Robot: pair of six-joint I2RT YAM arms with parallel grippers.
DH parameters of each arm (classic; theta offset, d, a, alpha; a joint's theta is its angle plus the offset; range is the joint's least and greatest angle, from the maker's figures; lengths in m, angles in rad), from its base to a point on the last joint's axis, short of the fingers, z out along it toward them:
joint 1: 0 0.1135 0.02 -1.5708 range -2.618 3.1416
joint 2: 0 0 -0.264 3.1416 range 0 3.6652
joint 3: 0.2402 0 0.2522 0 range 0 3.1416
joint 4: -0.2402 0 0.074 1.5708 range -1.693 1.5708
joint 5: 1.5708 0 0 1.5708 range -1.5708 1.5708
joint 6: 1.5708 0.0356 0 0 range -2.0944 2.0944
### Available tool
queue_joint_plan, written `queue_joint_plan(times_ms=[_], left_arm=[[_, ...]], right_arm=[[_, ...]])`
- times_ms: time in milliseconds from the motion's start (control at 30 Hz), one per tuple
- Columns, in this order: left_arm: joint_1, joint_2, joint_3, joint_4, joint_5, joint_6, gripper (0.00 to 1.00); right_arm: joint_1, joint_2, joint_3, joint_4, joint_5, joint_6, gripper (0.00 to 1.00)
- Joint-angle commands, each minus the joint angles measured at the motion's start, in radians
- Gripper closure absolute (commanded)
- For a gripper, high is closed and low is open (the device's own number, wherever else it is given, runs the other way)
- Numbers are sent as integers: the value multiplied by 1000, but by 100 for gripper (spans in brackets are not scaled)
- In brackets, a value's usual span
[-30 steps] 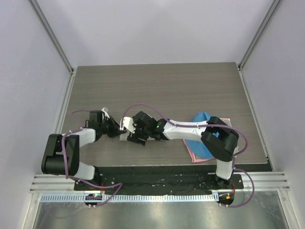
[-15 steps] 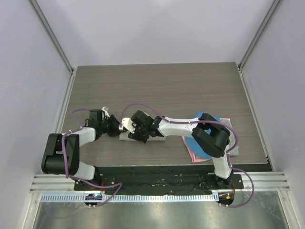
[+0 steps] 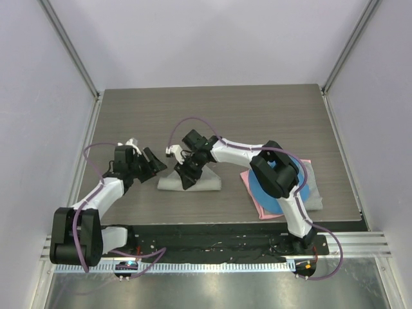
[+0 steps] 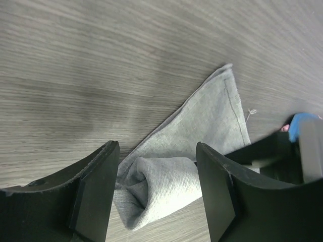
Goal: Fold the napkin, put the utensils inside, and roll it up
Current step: Place the utensil onto the napkin
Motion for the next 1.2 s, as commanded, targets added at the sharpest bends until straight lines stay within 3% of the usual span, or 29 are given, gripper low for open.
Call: queue_joint_plan(times_ms=[0,233,600,767,933,1033,1167], left_arm=[[5,-36,-6,-13,-20,31,35],[5,-49,-63,54,63,11,38],[3,53,-96,251,138,-17,47],[5,119,-106,315,187,-38,67],[3,146,-97,317,192,-46,87],[5,169,-75,303,195,-48,93],[5,215,-32,245,195,-43,100]], right_arm=[[-43,83,73,-133,-206,116,64],[-115,183,192,-178,-306,254,65],[-138,254,222,-198,-329,310,66],[-155,245,233,-186,-294,331,63],[-163,148,229,-131,-167,351,46],[-161,30,175,-66,-95,336,41],[-140,-149,20,139,79,287,33]])
